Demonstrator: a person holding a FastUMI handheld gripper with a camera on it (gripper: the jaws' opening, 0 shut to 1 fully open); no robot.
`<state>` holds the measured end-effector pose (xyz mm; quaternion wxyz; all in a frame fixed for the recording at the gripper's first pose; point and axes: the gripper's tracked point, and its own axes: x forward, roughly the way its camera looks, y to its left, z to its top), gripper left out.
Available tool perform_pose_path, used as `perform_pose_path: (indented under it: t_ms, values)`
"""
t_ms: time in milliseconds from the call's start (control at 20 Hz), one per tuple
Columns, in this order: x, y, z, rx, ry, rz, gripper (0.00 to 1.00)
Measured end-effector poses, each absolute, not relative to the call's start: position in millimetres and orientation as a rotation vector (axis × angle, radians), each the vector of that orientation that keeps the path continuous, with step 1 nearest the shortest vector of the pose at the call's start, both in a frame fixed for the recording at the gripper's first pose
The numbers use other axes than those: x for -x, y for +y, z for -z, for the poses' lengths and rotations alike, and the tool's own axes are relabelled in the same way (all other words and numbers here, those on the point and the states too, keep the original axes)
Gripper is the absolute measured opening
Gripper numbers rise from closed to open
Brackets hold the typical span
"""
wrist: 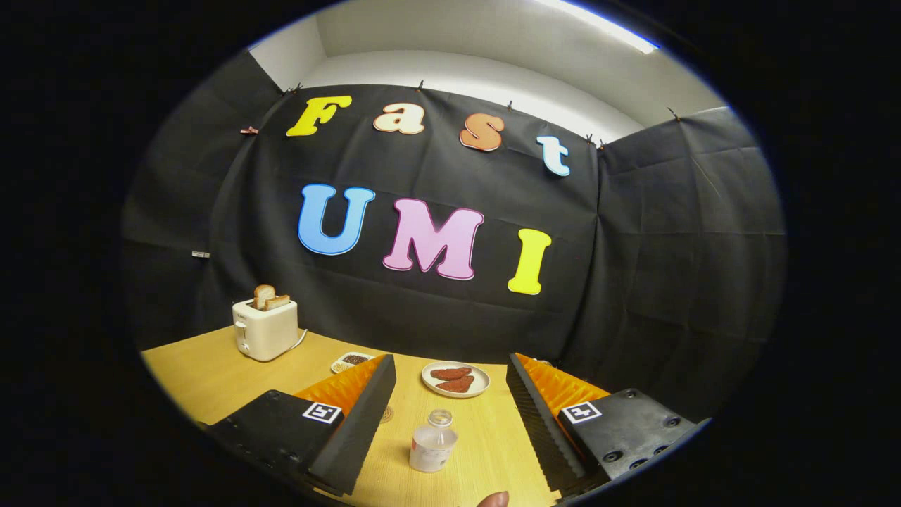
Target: Take the bottle from table, then pour the juice into the cup, finally place the bottle on the coaster
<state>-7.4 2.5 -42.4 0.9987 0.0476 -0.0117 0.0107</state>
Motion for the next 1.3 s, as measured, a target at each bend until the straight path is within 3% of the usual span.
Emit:
perform_pose_path:
  t_ms: [850, 1300]
  values:
    - [-48, 39, 210, -0.146, 0.053, -0.041, 0.97]
    - [-68, 45, 244, -0.162, 0.076, -0.017, 0.96]
